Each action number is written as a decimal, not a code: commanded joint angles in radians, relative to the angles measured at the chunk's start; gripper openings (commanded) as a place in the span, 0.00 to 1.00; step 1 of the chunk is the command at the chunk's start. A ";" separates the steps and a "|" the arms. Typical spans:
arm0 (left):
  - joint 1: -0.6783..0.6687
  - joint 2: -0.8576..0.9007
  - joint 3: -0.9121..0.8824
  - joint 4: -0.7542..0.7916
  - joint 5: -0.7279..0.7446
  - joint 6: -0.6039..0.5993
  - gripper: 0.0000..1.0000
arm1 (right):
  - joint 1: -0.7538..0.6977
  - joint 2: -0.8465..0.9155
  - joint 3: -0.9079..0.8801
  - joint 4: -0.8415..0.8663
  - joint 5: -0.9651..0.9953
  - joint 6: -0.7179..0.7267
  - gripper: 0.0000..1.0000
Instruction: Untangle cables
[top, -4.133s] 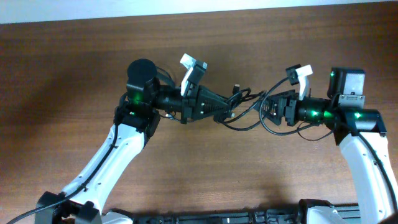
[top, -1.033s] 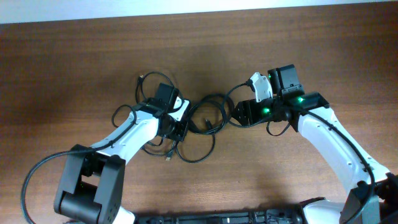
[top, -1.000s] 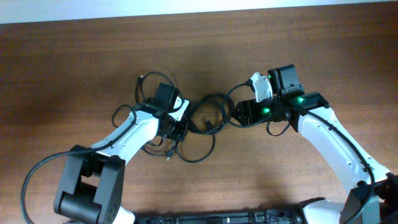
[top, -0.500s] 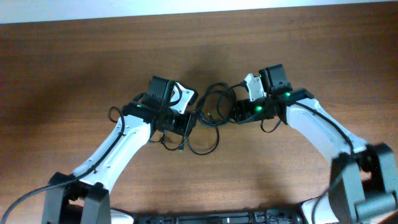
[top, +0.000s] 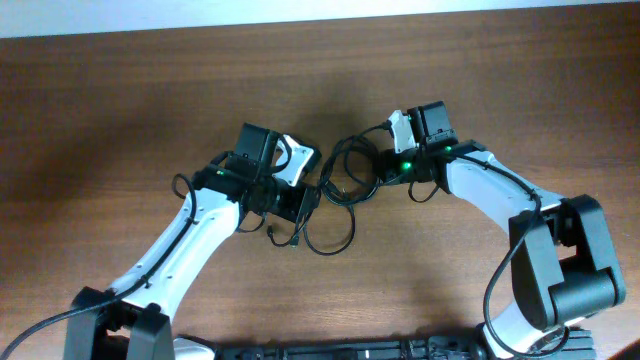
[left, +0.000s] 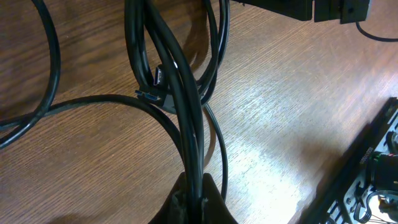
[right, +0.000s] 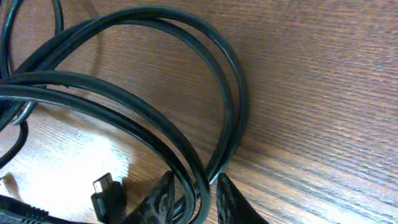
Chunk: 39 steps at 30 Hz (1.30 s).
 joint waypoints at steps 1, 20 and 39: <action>0.002 -0.028 0.019 -0.001 0.029 0.019 0.00 | 0.010 0.006 0.012 0.003 0.030 0.005 0.22; 0.002 -0.032 0.019 0.003 0.186 0.080 0.00 | 0.011 0.036 -0.021 0.063 0.030 0.005 0.35; 0.082 -0.032 0.019 -0.039 -0.571 -0.132 0.00 | -0.431 -0.185 -0.019 -0.310 0.078 -0.020 0.04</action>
